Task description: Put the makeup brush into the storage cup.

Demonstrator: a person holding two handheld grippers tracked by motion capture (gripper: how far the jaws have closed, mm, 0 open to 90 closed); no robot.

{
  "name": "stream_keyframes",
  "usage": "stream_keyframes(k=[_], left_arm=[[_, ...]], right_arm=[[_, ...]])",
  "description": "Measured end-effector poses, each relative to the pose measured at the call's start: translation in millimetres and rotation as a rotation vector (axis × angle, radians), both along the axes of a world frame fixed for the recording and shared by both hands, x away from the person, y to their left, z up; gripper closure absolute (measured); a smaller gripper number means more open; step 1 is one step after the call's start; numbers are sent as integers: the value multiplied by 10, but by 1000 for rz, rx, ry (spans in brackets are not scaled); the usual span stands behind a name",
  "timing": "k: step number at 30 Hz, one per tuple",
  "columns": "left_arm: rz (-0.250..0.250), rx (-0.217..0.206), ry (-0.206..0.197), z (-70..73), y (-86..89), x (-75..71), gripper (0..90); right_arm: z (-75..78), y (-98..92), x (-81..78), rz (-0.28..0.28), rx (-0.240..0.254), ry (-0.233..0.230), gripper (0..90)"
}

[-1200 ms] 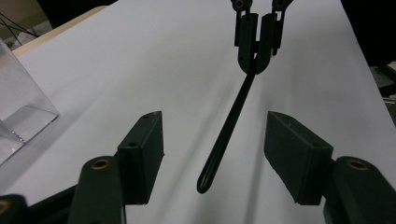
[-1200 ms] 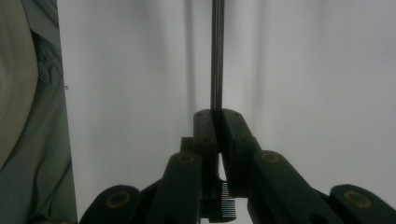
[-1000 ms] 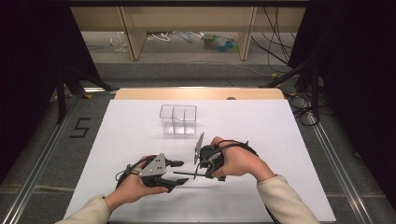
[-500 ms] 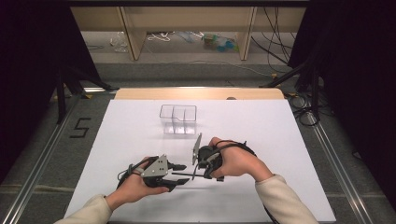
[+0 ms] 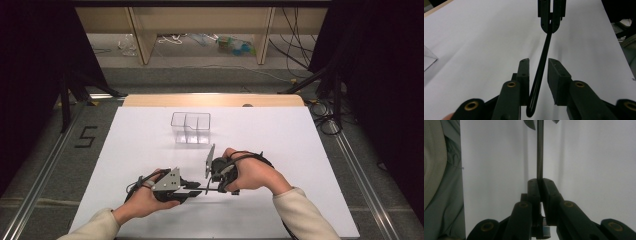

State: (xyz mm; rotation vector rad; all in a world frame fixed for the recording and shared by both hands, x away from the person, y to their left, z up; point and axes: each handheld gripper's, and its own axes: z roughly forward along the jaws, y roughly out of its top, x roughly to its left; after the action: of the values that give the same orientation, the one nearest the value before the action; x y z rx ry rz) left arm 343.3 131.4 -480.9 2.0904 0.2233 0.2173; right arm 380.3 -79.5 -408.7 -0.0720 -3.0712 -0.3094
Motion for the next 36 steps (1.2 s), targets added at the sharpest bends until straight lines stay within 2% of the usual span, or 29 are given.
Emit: stream_keyframes(k=[4,5,6,7,10,13,14,16,18,24,26,28,32,34,36], left_arm=[[-12,19,-6,2,2,-3,763],[-14,14,-3,1,-2,-11,771],[-16,16,-4,3,-5,-15,777],[-21,21,-4,6,-7,-18,783],[-42,36,8,10,-14,-35,813],[-63,61,-4,23,-26,-56,844],[-62,63,-8,24,-29,-63,846],[-60,58,-3,34,-27,-66,847],[-51,55,-9,41,-17,-60,847],[-21,35,12,58,19,-41,847],[-14,35,12,62,33,-33,847],[-4,38,12,67,47,-27,847],[15,27,13,71,67,-19,847],[24,38,4,82,86,-15,847],[25,22,5,85,91,-13,847]], right_arm=[[7,-2,-3,9,2,-2,855],[22,-5,-23,-13,-24,7,855],[22,-5,-30,-17,-26,6,854],[8,-2,-12,15,0,-6,853],[12,-4,-5,32,-3,-22,845],[24,-15,8,62,-8,-43,830],[27,-11,-12,34,1,-31,829],[37,-22,-9,20,14,-21,822],[54,-34,2,-8,29,-25,761],[118,-119,66,-89,116,-69,553],[133,-149,88,-102,147,-92,509],[142,-181,100,-121,182,-95,455],[141,-248,113,-171,231,-96,368],[142,-283,113,-187,249,-108,363],[160,-313,119,-196,270,-118,343]])
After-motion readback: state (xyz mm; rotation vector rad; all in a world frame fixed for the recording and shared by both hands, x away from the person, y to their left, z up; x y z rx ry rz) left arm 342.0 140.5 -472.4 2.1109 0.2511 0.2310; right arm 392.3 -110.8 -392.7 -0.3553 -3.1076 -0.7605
